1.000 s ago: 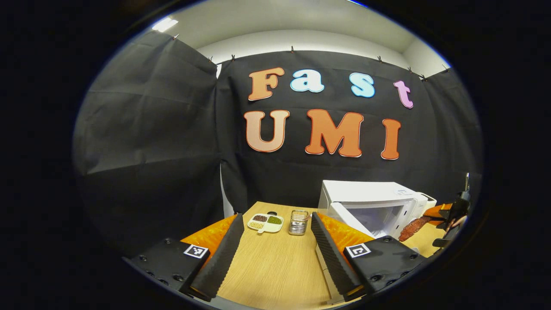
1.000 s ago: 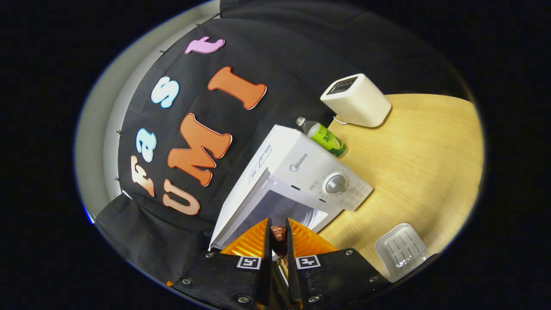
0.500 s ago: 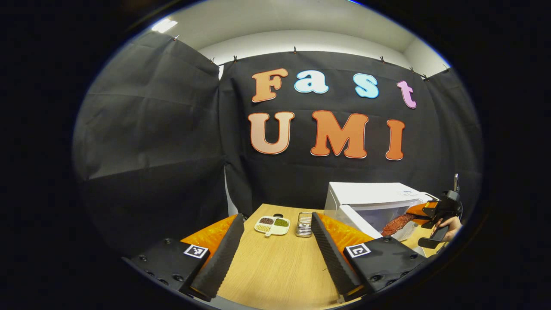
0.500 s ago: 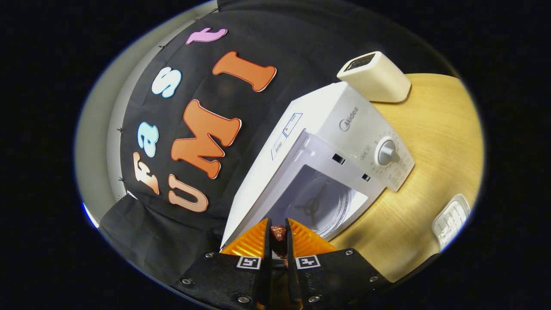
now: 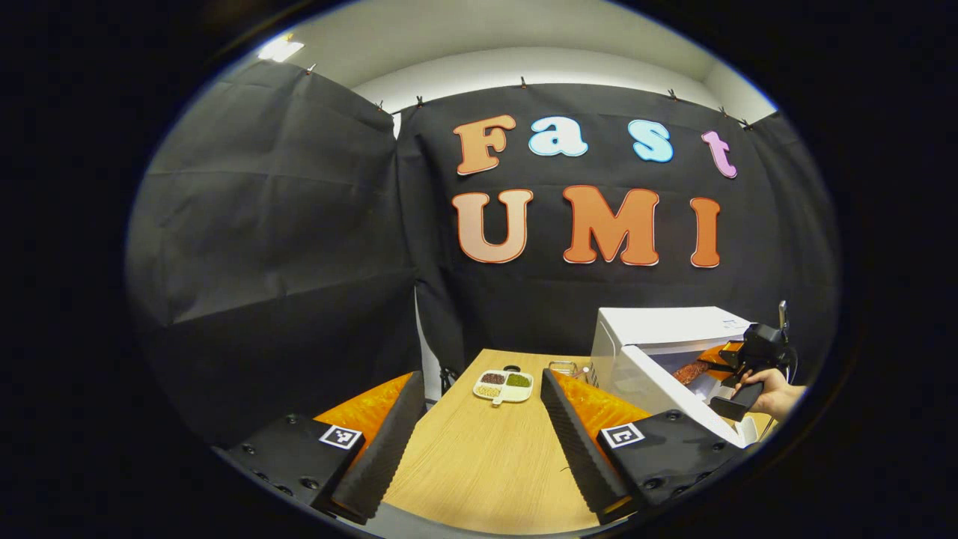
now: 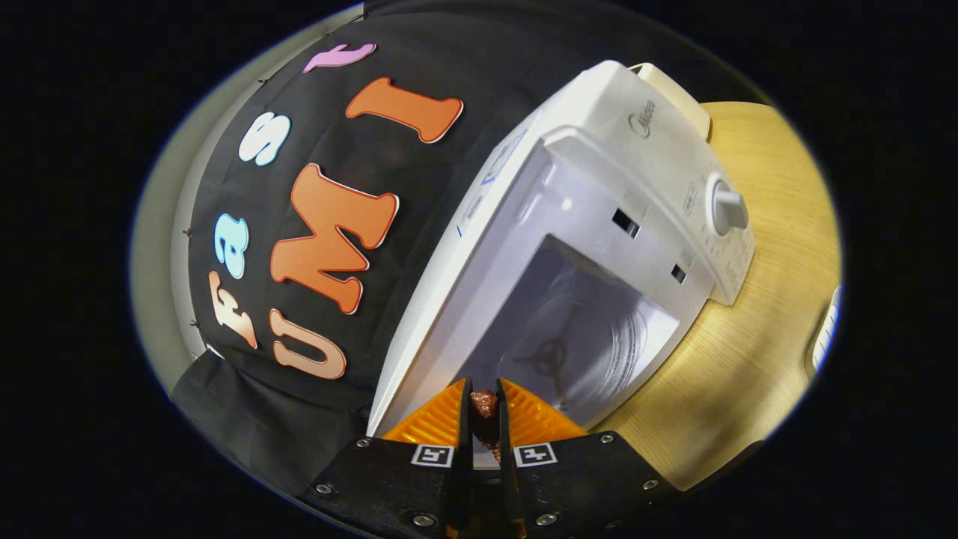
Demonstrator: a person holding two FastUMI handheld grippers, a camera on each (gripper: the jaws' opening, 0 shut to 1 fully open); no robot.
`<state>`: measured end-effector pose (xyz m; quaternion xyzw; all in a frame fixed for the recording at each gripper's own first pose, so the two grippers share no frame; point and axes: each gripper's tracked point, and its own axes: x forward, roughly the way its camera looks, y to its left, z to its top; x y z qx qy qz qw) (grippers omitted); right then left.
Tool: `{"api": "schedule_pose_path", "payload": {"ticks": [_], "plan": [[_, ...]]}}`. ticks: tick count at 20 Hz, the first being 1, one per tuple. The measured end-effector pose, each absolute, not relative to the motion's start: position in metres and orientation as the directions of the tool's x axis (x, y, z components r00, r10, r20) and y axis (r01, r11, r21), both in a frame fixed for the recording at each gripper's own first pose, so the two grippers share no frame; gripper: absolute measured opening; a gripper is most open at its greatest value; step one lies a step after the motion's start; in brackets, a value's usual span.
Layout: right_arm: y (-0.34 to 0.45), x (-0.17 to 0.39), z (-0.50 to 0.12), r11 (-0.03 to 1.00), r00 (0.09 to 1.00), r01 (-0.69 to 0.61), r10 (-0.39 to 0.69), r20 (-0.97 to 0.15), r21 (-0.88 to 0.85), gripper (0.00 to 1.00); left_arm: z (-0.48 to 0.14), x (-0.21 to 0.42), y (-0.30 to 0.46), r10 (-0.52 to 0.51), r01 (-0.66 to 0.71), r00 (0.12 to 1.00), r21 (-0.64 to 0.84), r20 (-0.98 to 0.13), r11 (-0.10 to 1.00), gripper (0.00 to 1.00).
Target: Open the microwave oven with the left hand, put the food in, and close the microwave oven.
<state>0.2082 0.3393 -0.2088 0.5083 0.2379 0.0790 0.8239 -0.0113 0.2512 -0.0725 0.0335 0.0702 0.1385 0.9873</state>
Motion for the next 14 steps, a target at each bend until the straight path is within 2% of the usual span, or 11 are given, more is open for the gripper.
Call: {"api": "schedule_pose_path", "payload": {"ticks": [6,10,11,12,13,14], "plan": [[0.355,0.235,-0.243,0.523,0.88,0.159,0.309,-0.36,0.837,0.15,-0.069,-0.018,0.262,0.302,-0.284,0.943,0.138,-0.14,0.949,1.0],[0.346,0.25,-0.258,0.564,0.892,0.181,0.251,-0.376,0.806,0.15,-0.068,-0.019,0.257,0.283,-0.27,0.948,0.104,-0.145,0.957,0.97],[0.343,0.253,-0.26,0.565,0.894,0.19,0.239,-0.38,0.803,0.15,-0.071,-0.02,0.258,0.283,-0.271,0.948,0.1,-0.147,0.957,1.0],[0.339,0.254,-0.262,0.575,0.891,0.203,0.227,-0.393,0.792,0.27,-0.072,-0.019,0.259,0.285,-0.273,0.947,0.097,-0.149,0.957,1.0],[0.336,0.258,-0.264,0.589,0.891,0.205,0.218,-0.398,0.782,0.23,-0.073,-0.019,0.259,0.286,-0.274,0.947,0.095,-0.149,0.957,1.0],[0.331,0.258,-0.262,0.609,0.896,0.204,0.2,-0.397,0.766,0.37,-0.074,-0.018,0.257,0.283,-0.271,0.947,0.094,-0.15,0.958,1.0]]}}
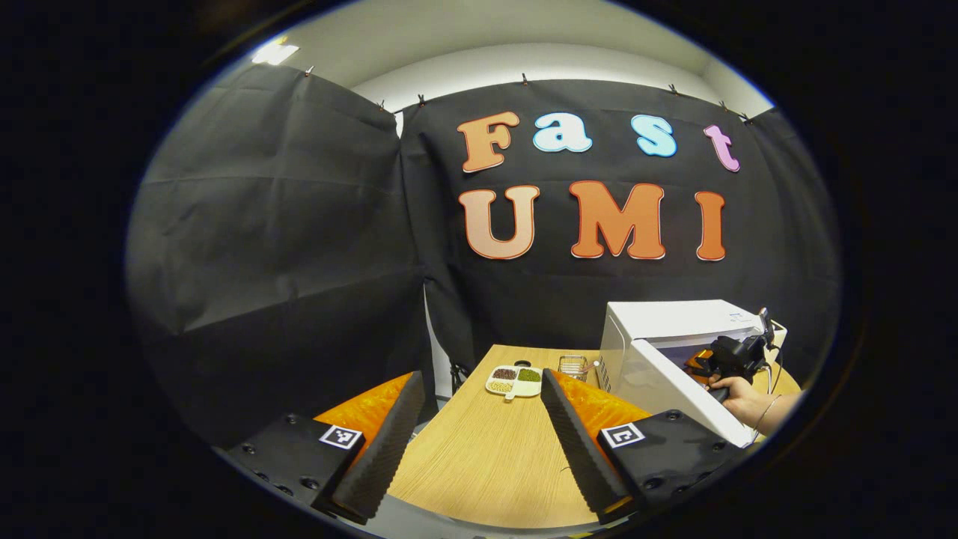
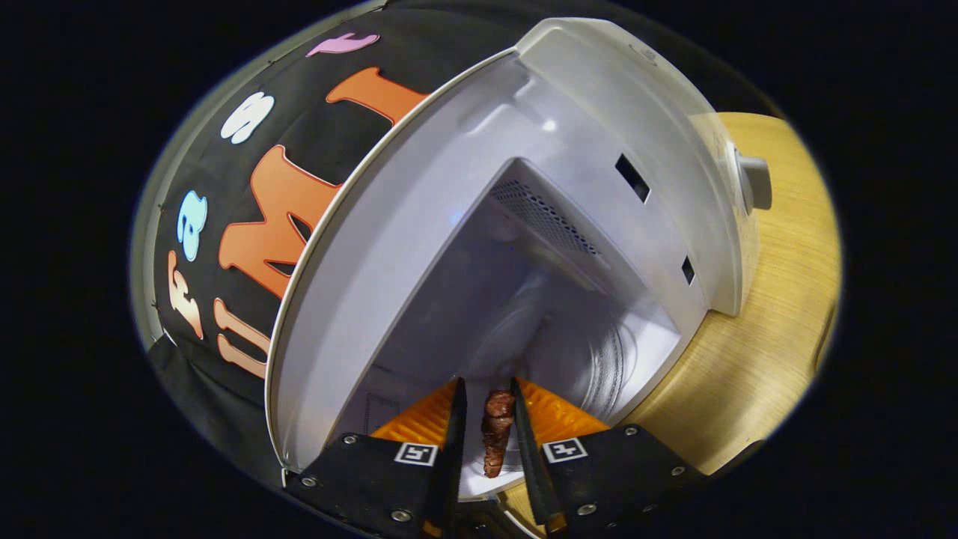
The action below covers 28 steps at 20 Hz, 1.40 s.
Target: Open the microwave oven with the left hand, put the food in, and close the microwave oven.
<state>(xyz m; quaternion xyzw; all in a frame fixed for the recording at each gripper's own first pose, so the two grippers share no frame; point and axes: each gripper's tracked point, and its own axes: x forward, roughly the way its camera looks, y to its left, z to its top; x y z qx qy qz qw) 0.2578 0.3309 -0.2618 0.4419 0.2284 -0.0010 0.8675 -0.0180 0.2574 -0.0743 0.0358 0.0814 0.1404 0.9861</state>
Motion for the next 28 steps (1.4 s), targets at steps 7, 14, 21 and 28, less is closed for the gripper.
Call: {"api": "schedule_pose_path", "payload": {"ticks": [7,14,21,28], "plan": [[0.307,0.246,-0.254,0.742,0.904,0.149,0.165,-0.394,0.654,0.94,-0.083,-0.019,0.249,0.261,-0.251,0.952,0.081,-0.157,0.964,0.98],[0.299,0.205,-0.236,0.846,0.906,0.006,0.221,-0.361,0.533,0.94,-0.08,-0.021,0.238,0.233,-0.226,0.963,0.065,-0.137,0.972,1.0],[0.246,0.158,-0.18,0.92,0.924,-0.147,0.259,-0.283,0.362,0.94,-0.084,-0.029,0.229,0.205,-0.198,0.97,0.066,-0.129,0.978,1.0],[0.17,0.117,-0.11,0.973,0.961,-0.182,0.207,-0.185,0.142,0.94,-0.104,-0.033,0.219,0.168,-0.161,0.975,0.057,-0.145,0.985,1.0]]}}
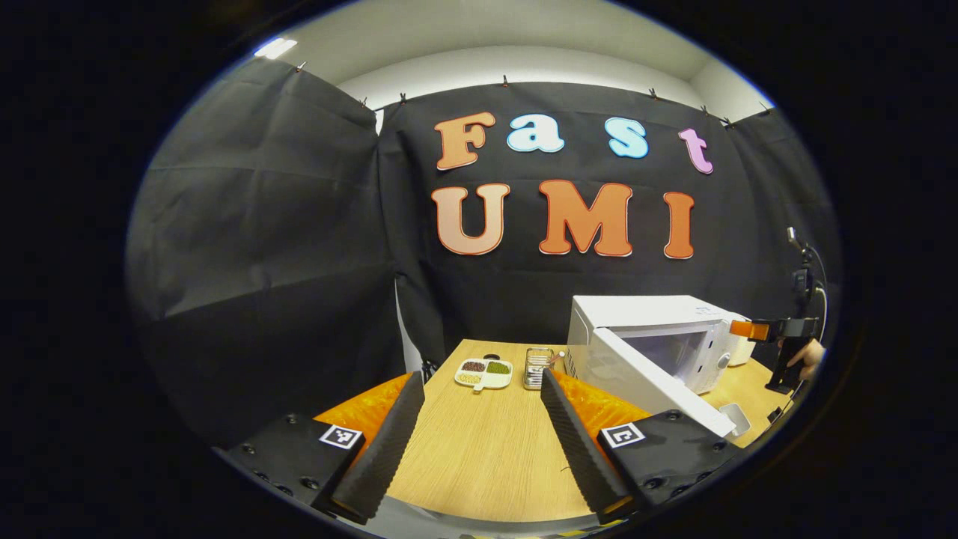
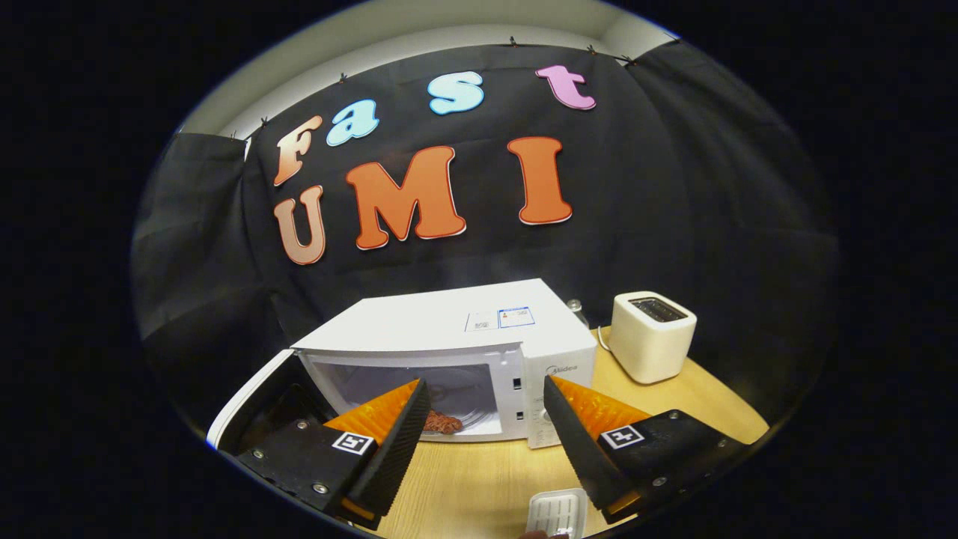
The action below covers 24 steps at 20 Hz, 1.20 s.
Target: Open the microwave oven with the left hand, put the food in, and close the microwave oven.
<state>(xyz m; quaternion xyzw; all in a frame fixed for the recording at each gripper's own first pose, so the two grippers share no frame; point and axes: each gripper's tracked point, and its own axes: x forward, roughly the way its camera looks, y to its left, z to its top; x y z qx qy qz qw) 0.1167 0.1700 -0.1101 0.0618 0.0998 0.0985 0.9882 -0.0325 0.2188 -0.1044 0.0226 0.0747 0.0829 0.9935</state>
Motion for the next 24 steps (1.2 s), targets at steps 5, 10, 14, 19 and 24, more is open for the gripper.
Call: {"api": "schedule_pose_path", "payload": {"ticks": [5,10,14,19,24], "plan": [[0.129,0.087,-0.071,0.983,0.98,-0.135,0.152,-0.131,0.125,0.94,-0.123,-0.026,0.196,0.104,-0.103,0.983,0.02,-0.148,0.995,0.98],[0.104,0.072,-0.053,0.99,0.989,-0.087,0.1,-0.106,0.113,0.94,-0.132,-0.025,0.185,0.111,-0.102,0.983,0.067,-0.144,0.992,0.61],[0.092,0.065,-0.049,0.987,0.99,-0.06,0.077,-0.114,0.146,0.95,-0.135,-0.024,0.15,0.024,-0.012,0.991,0.089,-0.131,0.996,0.01],[0.085,0.057,-0.037,0.987,0.992,-0.055,0.071,-0.101,0.153,0.95,-0.17,-0.027,0.129,-0.042,0.064,0.979,0.104,-0.199,0.993,0.04],[0.068,0.047,-0.028,0.978,0.993,-0.031,0.053,-0.104,0.206,0.94,-0.2,-0.024,0.11,-0.072,0.095,0.968,0.088,-0.239,0.992,0.01]]}}
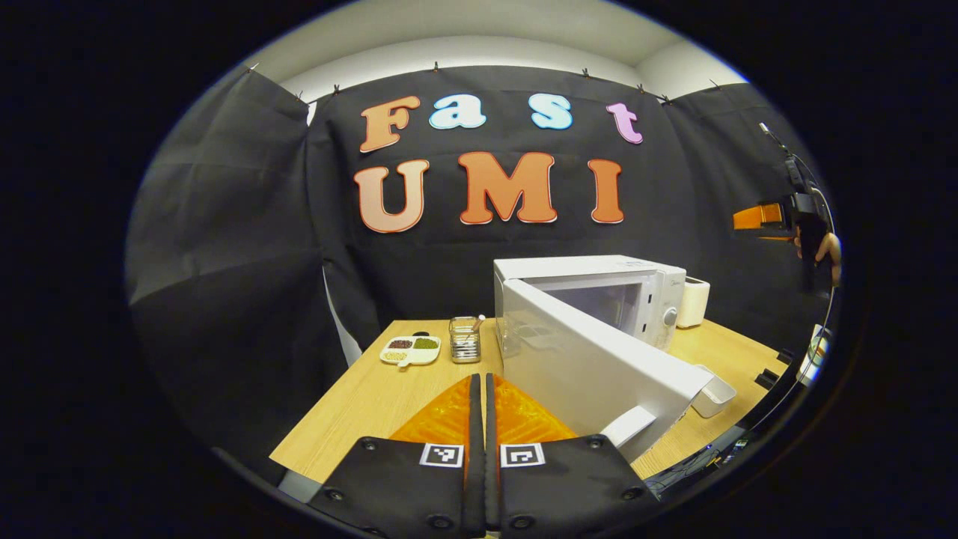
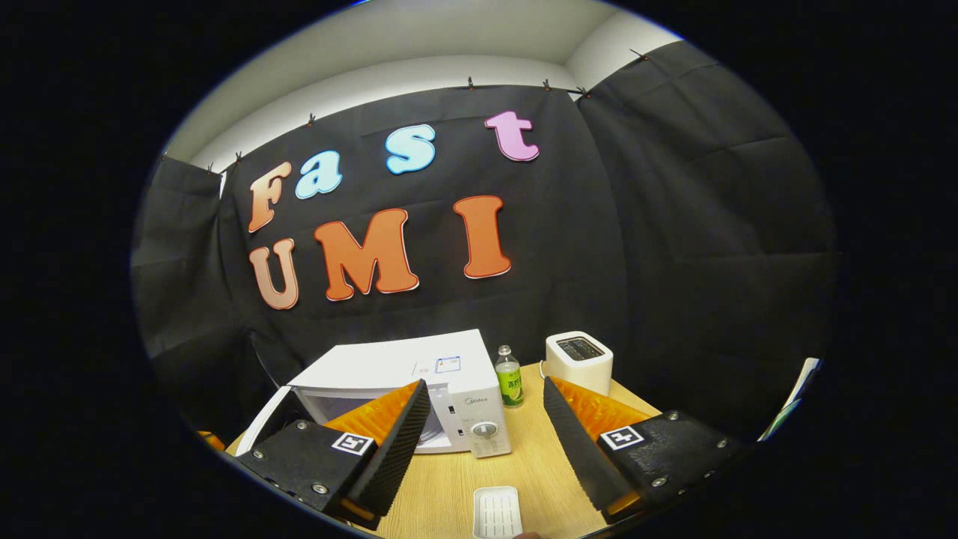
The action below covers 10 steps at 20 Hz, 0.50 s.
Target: Open the microwave oven with the left hand, put the food in, and close the microwave oven.
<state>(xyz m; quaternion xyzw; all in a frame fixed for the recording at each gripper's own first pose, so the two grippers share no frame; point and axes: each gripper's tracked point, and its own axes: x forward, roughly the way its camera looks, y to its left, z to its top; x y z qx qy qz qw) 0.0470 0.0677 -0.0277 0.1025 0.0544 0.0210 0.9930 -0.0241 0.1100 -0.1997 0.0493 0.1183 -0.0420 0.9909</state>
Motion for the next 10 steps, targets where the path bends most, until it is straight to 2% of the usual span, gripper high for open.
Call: {"api": "schedule_pose_path", "payload": {"ticks": [3,10], "plan": [[0.059,0.042,-0.018,0.972,0.995,-0.021,0.044,-0.092,0.233,0.94,-0.215,-0.023,0.095,-0.094,0.129,0.96,0.115,-0.265,0.985,0.04],[0.042,0.032,-0.02,0.974,0.994,-0.001,0.025,-0.103,0.226,0.94,-0.233,-0.024,0.055,-0.182,0.205,0.932,0.04,-0.315,0.978,0.04]]}}
